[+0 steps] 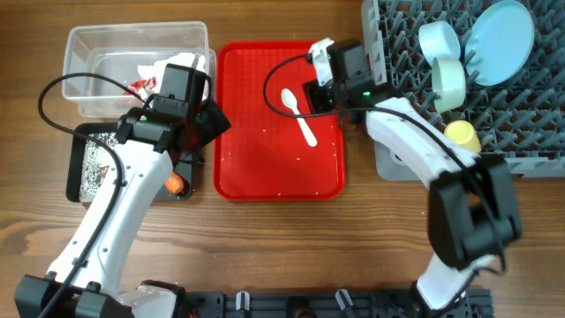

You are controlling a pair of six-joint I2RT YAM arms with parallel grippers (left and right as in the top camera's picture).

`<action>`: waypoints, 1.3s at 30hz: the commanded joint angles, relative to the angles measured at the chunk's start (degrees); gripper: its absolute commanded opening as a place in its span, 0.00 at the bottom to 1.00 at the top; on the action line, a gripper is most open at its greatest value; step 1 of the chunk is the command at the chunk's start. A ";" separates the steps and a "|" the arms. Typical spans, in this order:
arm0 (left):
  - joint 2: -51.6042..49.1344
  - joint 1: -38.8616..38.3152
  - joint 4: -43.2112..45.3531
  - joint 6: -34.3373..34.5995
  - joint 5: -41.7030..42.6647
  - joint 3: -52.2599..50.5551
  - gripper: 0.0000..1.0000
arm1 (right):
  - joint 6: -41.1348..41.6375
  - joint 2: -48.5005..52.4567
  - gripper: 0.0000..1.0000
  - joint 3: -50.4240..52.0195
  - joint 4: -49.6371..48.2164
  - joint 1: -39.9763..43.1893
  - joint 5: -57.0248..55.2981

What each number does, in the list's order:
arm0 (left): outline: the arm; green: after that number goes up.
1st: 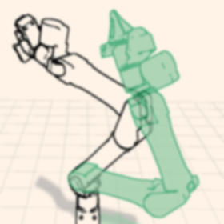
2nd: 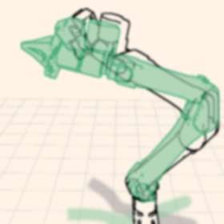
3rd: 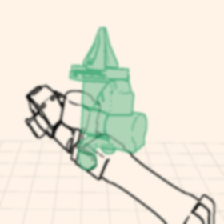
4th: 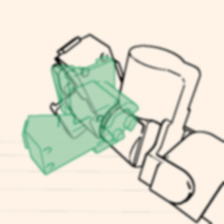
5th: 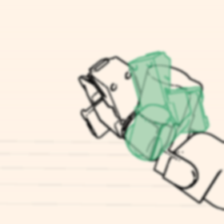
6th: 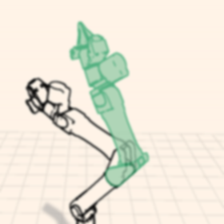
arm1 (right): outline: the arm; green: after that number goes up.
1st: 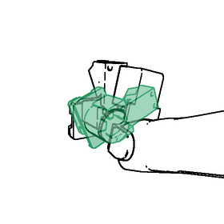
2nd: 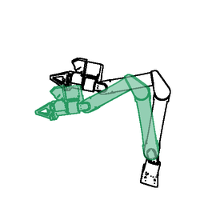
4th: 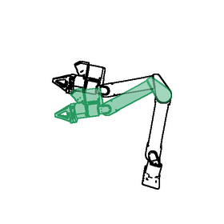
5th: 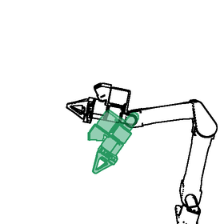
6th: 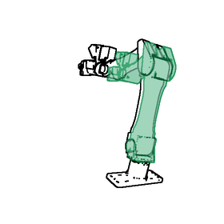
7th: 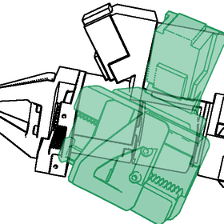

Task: Sort waste into correct bins and load items into the dishwasher rack
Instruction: 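Carry the white spoon into the dish rack and release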

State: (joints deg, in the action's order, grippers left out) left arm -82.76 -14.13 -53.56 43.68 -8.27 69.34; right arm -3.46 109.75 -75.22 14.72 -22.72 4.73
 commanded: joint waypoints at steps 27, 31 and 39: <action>-0.46 0.11 0.11 0.28 -0.76 0.00 1.00 | 1.07 16.50 0.13 4.09 5.44 -1.09 3.56; -0.46 0.11 0.11 0.28 -0.76 0.00 1.00 | 0.59 14.95 0.04 3.10 7.69 -0.98 7.26; -0.46 0.11 0.11 0.28 -0.76 0.00 1.00 | 0.48 -11.37 0.04 -0.59 13.66 2.45 2.16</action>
State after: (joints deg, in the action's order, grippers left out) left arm -82.85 -14.13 -53.60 43.68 -8.27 69.34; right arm -3.64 106.74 -75.79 28.23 -21.50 11.84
